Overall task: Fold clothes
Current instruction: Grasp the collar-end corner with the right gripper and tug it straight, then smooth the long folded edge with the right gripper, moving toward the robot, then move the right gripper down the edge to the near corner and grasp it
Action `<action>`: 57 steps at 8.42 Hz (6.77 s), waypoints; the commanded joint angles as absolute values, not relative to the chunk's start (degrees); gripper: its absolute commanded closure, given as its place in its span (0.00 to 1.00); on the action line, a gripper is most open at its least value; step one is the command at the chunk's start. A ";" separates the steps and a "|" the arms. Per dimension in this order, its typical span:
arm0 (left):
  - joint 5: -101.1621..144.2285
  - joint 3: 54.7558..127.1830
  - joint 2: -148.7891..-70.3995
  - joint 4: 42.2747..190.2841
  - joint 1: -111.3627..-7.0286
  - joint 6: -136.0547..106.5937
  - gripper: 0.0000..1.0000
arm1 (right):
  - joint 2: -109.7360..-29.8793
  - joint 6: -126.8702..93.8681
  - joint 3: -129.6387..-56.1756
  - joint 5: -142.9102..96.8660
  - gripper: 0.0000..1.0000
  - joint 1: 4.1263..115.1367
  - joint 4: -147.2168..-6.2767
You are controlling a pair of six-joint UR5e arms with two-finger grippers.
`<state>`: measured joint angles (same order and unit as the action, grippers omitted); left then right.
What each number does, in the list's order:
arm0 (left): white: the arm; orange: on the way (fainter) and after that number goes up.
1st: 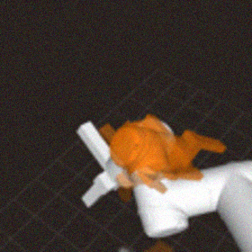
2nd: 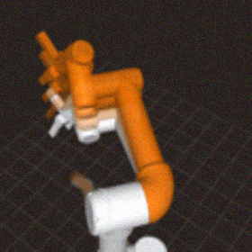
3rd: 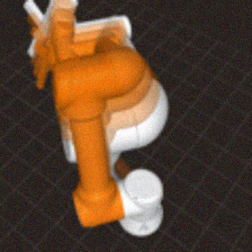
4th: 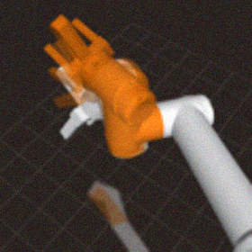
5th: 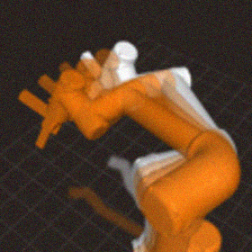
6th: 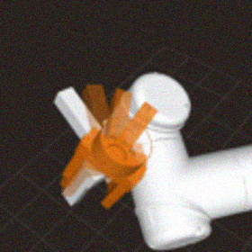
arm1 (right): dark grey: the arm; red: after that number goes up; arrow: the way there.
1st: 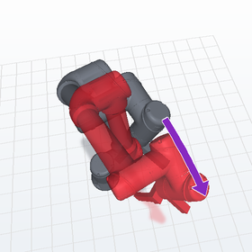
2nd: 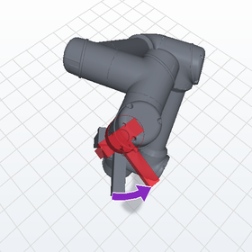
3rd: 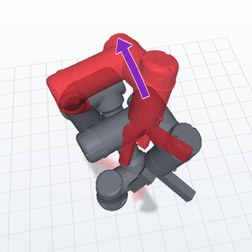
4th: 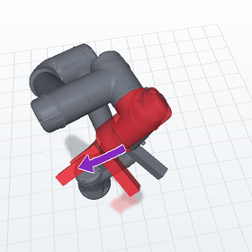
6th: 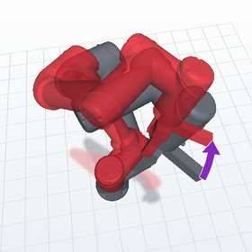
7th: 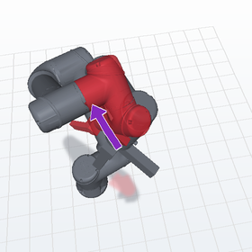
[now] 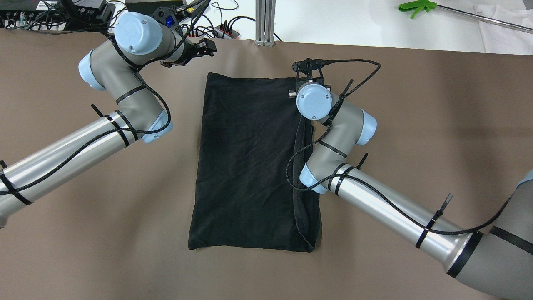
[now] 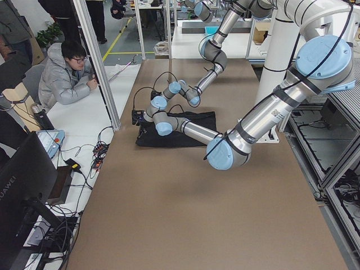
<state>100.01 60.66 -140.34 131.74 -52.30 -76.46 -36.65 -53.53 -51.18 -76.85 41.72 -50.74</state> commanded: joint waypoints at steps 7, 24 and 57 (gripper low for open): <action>100.11 60.38 -140.27 131.75 -52.38 -77.08 0.00 | -45.07 -55.01 -66.25 -80.86 0.06 41.84 -52.37; 99.84 60.47 -140.27 131.75 -52.12 -77.43 0.00 | -56.96 -47.19 -77.60 -91.41 0.06 44.56 -55.63; 99.49 60.82 -140.27 131.92 -51.94 -79.10 0.00 | -73.19 -97.33 -104.06 -100.50 0.06 30.26 -44.69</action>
<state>99.64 60.80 -140.28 131.84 -52.08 -78.27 -68.38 -85.52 -103.65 -106.17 35.57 -54.30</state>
